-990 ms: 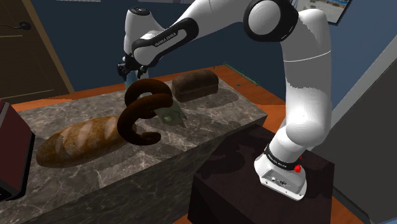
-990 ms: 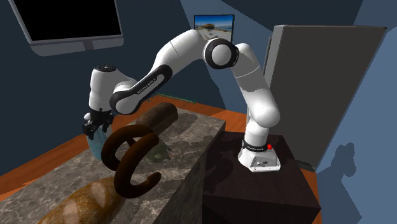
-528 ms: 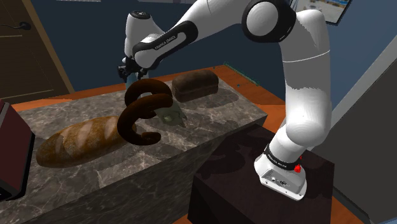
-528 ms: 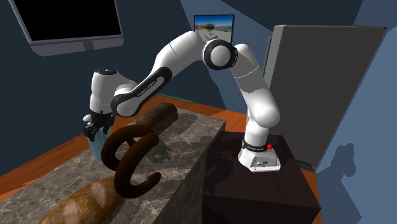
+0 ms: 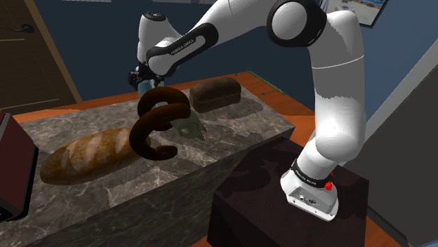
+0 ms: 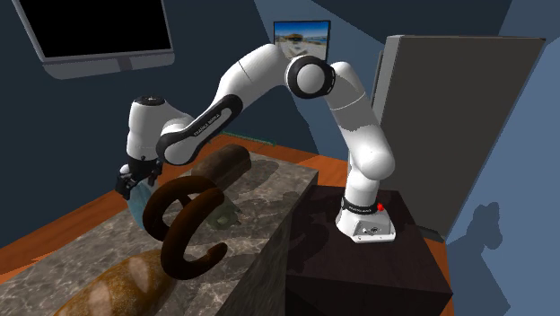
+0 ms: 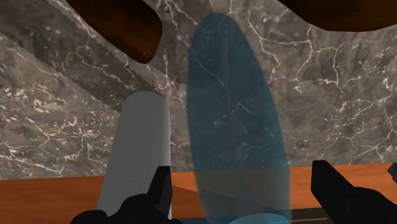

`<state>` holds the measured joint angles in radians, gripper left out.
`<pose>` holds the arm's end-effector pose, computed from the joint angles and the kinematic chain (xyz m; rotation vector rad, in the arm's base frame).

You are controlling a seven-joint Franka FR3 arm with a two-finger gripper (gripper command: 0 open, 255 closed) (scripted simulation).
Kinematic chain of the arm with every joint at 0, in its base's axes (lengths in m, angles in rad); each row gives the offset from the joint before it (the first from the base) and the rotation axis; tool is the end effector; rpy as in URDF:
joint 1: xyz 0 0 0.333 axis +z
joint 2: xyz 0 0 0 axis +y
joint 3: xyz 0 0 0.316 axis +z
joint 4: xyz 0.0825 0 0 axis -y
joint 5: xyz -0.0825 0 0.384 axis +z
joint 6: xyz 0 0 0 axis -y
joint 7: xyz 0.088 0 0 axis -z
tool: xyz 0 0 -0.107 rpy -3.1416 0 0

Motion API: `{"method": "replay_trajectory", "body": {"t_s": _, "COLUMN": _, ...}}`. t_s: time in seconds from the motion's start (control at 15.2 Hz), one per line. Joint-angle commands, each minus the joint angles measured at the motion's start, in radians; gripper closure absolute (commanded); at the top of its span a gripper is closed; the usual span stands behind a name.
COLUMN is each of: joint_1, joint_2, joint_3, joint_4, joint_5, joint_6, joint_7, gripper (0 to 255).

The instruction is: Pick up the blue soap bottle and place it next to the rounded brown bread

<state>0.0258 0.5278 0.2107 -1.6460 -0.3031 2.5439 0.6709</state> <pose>0.6980 0.1493 0.3534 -2.9918 0.3988 -0.6080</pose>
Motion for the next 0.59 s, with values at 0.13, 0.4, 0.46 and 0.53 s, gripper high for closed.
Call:
{"method": "replay_trajectory", "body": {"t_s": 0.13, "joint_1": -0.014, "joint_2": -0.089, "joint_3": 0.019, "joint_4": -0.044, "joint_5": 0.025, "joint_6": -0.044, "joint_7": -0.014, "gripper": 0}}
{"method": "replay_trajectory", "body": {"t_s": 0.4, "joint_1": -0.017, "joint_2": -0.112, "joint_3": 0.023, "joint_4": -0.053, "joint_5": 0.032, "joint_6": -0.057, "joint_7": -0.018, "gripper": 0}}
{"method": "replay_trajectory", "body": {"t_s": 0.46, "joint_1": -0.017, "joint_2": -0.112, "joint_3": 0.023, "joint_4": -0.053, "joint_5": 0.032, "joint_6": -0.057, "joint_7": -0.018, "gripper": 0}}
{"method": "replay_trajectory", "body": {"t_s": 0.53, "joint_1": -0.017, "joint_2": -0.112, "joint_3": 0.023, "joint_4": -0.053, "joint_5": 0.032, "joint_6": -0.057, "joint_7": -0.018, "gripper": 0}}
